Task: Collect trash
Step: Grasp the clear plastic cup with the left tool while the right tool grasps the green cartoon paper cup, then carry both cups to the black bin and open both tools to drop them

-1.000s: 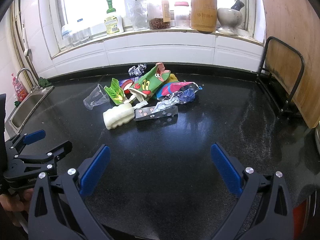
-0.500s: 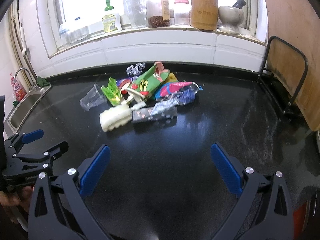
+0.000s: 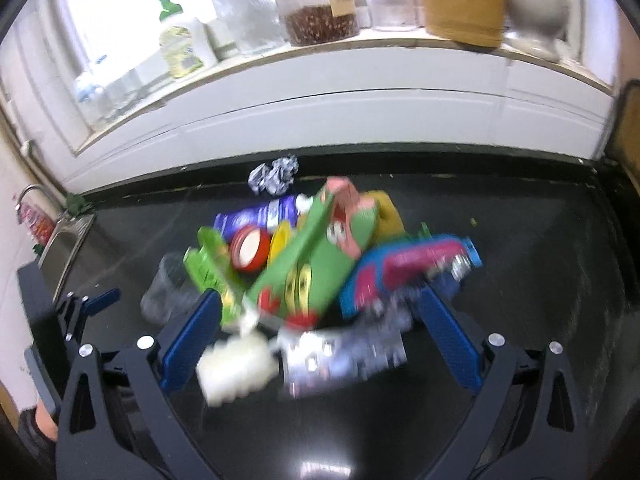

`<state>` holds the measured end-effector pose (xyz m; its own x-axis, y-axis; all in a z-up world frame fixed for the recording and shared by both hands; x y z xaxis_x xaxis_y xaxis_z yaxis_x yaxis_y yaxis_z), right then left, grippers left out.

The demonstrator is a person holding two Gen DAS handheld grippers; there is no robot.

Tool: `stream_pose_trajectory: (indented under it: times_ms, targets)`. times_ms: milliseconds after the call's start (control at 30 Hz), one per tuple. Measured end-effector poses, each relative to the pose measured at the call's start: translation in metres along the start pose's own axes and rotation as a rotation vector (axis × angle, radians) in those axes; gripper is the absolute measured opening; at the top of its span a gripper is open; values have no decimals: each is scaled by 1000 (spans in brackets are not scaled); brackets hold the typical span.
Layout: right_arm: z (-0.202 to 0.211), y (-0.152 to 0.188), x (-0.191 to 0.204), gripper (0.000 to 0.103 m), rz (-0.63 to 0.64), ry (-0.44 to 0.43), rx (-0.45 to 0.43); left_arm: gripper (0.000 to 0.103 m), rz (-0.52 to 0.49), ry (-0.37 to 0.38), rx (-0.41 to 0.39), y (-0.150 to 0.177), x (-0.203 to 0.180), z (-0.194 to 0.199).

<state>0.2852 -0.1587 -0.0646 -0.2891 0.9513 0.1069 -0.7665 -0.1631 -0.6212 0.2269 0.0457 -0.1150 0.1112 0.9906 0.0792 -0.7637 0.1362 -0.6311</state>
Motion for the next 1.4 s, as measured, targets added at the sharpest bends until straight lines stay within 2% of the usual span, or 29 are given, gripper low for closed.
stream_pose_trajectory:
  times_ms: [33, 100, 200, 233, 267, 300, 333, 367, 400, 433, 467, 533, 767, 933, 1167, 1300, 1400]
  targets:
    - [-13, -7, 0, 95, -3, 4, 20, 97, -10, 31, 7, -3, -3, -7]
    - [-38, -16, 0, 92, -25, 0, 64, 97, -26, 37, 5, -7, -3, -19]
    - [-65, -18, -3, 82, -40, 21, 118, 97, -46, 21, -1, -9, -3, -36]
    - [-72, -18, -2, 75, -38, 22, 133, 96, -48, 21, -3, -9, -3, -39]
    - [-75, -17, -2, 66, -38, 27, 144, 92, -41, 23, 3, -9, -2, -43]
    - [-78, -15, -3, 66, -41, 34, 153, 81, -35, 23, 10, -7, -3, -44]
    - [-78, -15, -3, 61, -40, 35, 148, 69, -32, 25, 22, -6, -2, -46]
    - [-76, -16, -1, 42, -28, 41, 141, 65, -18, 47, 30, -4, -3, -46]
    - [-70, -18, -1, 32, -20, 50, 125, 57, -6, 59, 31, -4, -4, -45]
    - [-64, -21, 0, 21, -12, 58, 111, 56, 3, 62, 32, -2, -4, -42]
    - [-60, -23, 2, 16, -7, 48, 106, 54, 12, 64, 27, -2, -4, -38]
    - [-53, -23, 5, 16, 9, 37, 103, 48, 32, 69, 16, -2, -4, -31]
    - [-20, -20, 14, 15, 51, 40, 43, 46, 151, 53, -16, -4, 4, 16]
    - [24, -22, 25, 15, 79, 32, -26, 46, 167, 33, -26, -3, 8, 41]
    - [54, -13, 39, 15, 97, 14, -48, 46, 200, 23, -37, 8, 14, 72]
    - [59, -2, 65, 15, 124, -24, -48, 46, 240, 18, -47, 25, 31, 93]
    - [61, 7, 112, 15, 175, -101, -56, 46, 282, -12, -65, 48, 62, 120]
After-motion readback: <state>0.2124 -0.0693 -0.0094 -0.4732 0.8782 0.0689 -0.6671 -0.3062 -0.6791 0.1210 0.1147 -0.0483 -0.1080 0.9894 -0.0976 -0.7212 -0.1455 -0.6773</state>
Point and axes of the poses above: each gripper's, at about its wrist camera, not at the fingertips, and z roughly against the way its jaws point, x to its left, y to its underside, the point moved 9 cm from there along -z, roughly the way its jaws point, and after that the axes turned 11 degrees about z, right-handed, at the moved point
